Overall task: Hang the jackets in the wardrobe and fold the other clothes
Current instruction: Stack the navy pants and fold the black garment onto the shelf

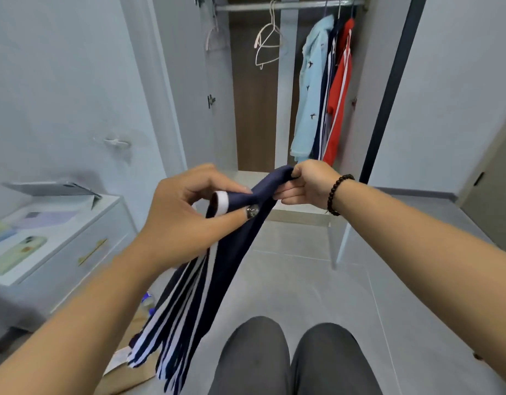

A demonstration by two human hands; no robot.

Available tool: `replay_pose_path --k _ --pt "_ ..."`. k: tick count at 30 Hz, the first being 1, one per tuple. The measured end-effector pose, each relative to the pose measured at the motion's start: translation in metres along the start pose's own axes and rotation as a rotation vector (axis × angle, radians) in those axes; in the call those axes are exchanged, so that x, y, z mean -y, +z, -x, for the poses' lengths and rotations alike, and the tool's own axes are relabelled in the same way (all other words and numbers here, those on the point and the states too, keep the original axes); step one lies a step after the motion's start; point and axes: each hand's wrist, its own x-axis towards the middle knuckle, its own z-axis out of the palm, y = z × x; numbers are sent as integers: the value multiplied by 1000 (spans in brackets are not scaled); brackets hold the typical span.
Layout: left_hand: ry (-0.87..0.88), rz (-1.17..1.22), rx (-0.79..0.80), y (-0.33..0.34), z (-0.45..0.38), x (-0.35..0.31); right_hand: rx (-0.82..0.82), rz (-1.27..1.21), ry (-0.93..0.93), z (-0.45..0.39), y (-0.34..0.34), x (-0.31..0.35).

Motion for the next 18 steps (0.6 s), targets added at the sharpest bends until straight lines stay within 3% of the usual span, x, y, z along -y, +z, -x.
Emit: replay_pose_path --k 3,6,11,14,18 --pt "249 -94 84 40 22 -39 -49 65 20 39 -20 -17" --pt "345 -55 183 96 55 -68 -116 132 44 75 -53 -44" --pt "357 18 287 186 114 -87 -260 109 114 106 -113 -114" --pt "289 76 358 227 148 -85 -353 -71 186 113 -137 -166" --pt "198 123 500 262 197 -76 -327 -169 420 116 -149 -236"
